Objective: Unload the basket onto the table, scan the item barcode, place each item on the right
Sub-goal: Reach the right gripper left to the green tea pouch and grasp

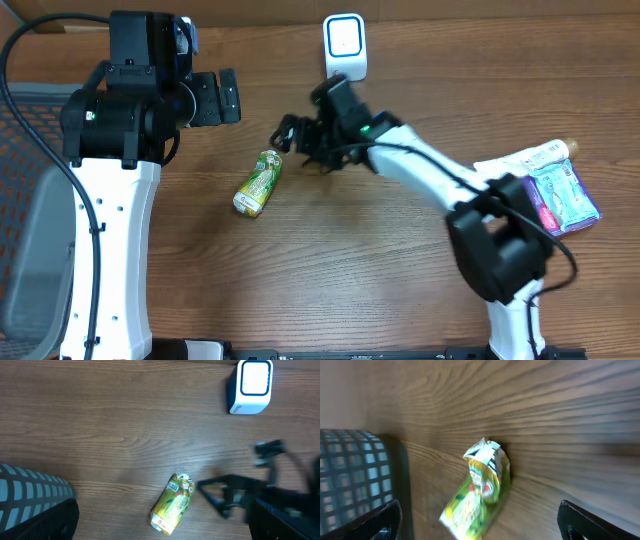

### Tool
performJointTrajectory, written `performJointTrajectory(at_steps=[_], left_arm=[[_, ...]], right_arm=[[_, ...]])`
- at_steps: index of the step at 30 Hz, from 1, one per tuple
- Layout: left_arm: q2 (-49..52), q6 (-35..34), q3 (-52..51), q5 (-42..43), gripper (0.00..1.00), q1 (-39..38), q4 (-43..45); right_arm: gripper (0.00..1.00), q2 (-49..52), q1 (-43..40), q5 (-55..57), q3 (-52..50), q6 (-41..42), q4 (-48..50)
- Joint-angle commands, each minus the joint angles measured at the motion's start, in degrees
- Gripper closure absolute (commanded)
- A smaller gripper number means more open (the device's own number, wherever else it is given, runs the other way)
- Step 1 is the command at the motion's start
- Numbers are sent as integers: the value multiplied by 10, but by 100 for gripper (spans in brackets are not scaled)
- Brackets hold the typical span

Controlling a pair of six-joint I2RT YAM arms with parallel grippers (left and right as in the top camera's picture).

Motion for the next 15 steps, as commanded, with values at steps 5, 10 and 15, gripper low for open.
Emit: performJointTrajectory(at_steps=[5, 10, 15], left_arm=[[5, 11, 7, -5, 0, 2, 0], [5, 11, 7, -5, 1, 2, 0], [5, 11, 7, -5, 0, 2, 0]], right_arm=[[13, 53, 39, 22, -3, 28, 52], [33, 70, 52, 20, -3, 35, 51], [51, 70, 52, 22, -3, 28, 30]])
